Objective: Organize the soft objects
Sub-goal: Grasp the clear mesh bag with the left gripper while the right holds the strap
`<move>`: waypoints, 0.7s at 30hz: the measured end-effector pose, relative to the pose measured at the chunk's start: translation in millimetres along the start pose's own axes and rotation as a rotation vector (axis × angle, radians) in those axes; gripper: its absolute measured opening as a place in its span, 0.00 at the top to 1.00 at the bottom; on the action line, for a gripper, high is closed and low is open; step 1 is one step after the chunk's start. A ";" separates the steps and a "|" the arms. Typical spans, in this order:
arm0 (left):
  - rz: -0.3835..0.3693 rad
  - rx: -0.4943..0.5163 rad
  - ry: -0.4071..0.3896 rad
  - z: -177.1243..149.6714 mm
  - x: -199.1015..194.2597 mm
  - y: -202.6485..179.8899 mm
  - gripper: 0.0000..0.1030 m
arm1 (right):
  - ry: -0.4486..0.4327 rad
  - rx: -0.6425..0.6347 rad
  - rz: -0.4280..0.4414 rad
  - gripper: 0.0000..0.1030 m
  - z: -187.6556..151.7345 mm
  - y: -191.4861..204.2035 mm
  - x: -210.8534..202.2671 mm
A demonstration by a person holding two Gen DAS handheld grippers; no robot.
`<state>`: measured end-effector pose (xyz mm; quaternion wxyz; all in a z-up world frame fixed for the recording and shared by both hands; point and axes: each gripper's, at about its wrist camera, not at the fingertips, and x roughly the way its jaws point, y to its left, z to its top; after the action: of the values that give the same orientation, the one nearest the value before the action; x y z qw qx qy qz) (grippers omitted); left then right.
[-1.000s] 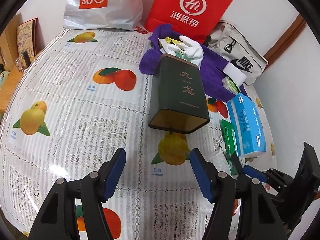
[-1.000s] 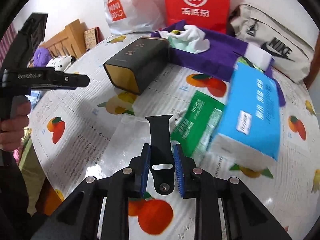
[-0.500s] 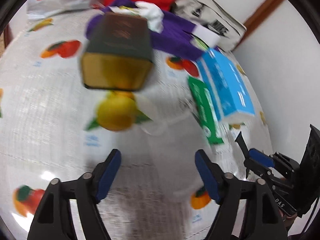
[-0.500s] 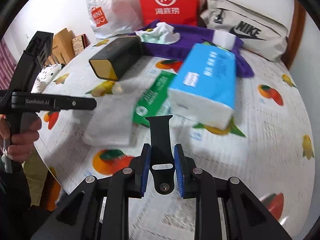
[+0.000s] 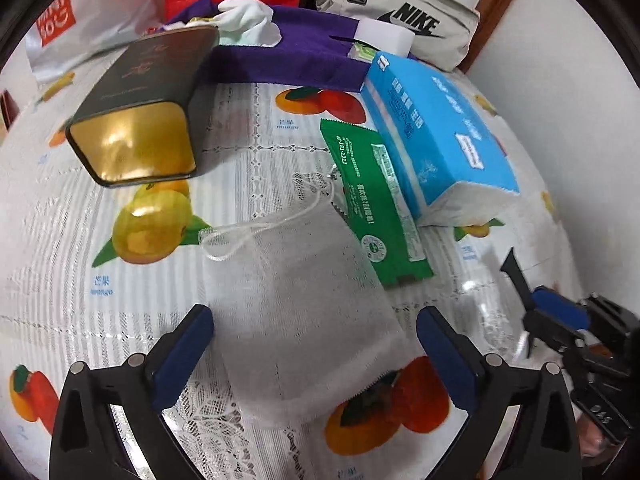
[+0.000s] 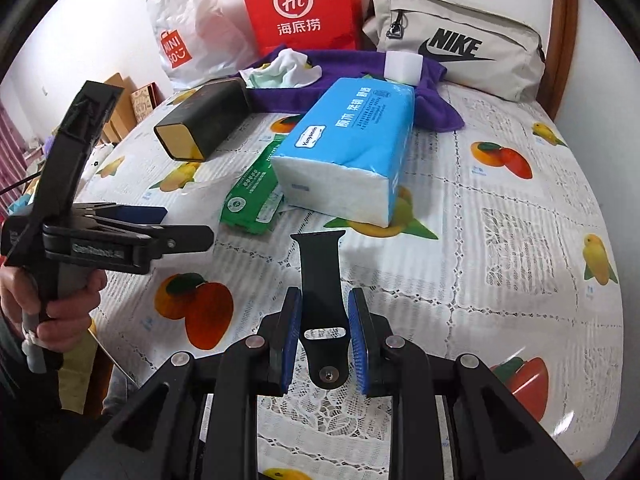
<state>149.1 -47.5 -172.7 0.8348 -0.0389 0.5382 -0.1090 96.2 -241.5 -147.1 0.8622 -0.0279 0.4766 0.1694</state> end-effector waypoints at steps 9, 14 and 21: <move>0.131 0.023 -0.043 -4.4 -14.3 17.9 0.90 | 0.015 0.000 0.018 0.77 -3.0 3.7 11.9; 0.124 -0.033 -0.051 -11.0 -27.2 48.1 0.94 | 0.035 -0.004 0.018 0.77 -1.3 8.2 19.9; 0.096 -0.100 -0.093 -14.1 -47.7 77.8 0.94 | 0.029 -0.008 0.019 0.77 3.6 13.8 19.0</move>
<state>128.3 39.7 -150.3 0.8602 -0.0595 0.5048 -0.0400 104.0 -222.7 -159.4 0.8535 -0.0291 0.4886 0.1789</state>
